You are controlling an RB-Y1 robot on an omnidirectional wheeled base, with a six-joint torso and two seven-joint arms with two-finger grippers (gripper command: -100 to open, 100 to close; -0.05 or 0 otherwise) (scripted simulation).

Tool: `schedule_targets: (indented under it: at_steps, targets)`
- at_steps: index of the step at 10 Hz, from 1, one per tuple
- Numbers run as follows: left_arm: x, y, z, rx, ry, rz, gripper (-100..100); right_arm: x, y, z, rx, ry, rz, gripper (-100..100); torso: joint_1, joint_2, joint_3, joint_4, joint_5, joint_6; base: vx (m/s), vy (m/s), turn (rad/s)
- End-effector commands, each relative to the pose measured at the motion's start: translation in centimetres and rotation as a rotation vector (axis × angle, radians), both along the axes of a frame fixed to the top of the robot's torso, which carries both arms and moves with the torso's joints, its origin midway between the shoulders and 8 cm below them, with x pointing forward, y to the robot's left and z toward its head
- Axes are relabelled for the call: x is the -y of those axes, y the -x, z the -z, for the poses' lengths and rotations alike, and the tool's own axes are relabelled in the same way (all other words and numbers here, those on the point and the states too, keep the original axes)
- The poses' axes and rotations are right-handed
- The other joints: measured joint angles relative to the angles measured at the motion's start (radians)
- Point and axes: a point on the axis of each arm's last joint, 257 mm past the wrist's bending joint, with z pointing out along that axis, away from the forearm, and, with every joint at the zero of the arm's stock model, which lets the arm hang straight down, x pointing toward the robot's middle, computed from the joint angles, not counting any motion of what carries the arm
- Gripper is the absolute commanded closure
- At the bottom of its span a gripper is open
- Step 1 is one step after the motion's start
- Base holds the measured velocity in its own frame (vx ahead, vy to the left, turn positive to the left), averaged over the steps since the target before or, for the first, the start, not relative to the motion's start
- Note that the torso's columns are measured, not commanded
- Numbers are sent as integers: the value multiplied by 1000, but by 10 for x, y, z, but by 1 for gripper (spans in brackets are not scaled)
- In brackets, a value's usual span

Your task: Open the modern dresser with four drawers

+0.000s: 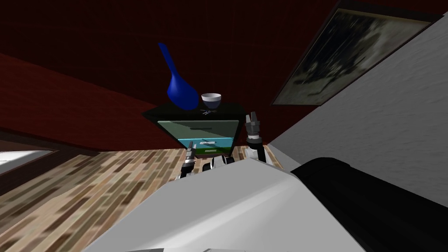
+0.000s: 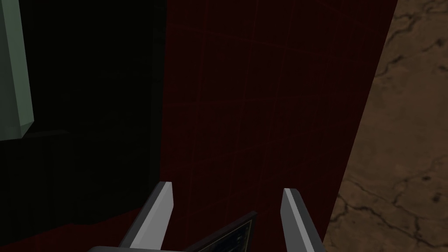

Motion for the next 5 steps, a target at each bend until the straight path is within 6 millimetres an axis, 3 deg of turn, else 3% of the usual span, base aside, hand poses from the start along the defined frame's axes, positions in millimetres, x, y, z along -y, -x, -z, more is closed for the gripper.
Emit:
schedule_targets:
  at_steps: [1,5]
  targets:
    - [1,2,15,-26,0,1,-100,0,0,0,0,0,0,0,0,0,0,0,0,0,11,10,-22]
    - [11,11,53,-93,3,8,-100,0,0,0,0,0,0,0,1,0,0,0,0,0,19,23,-52]
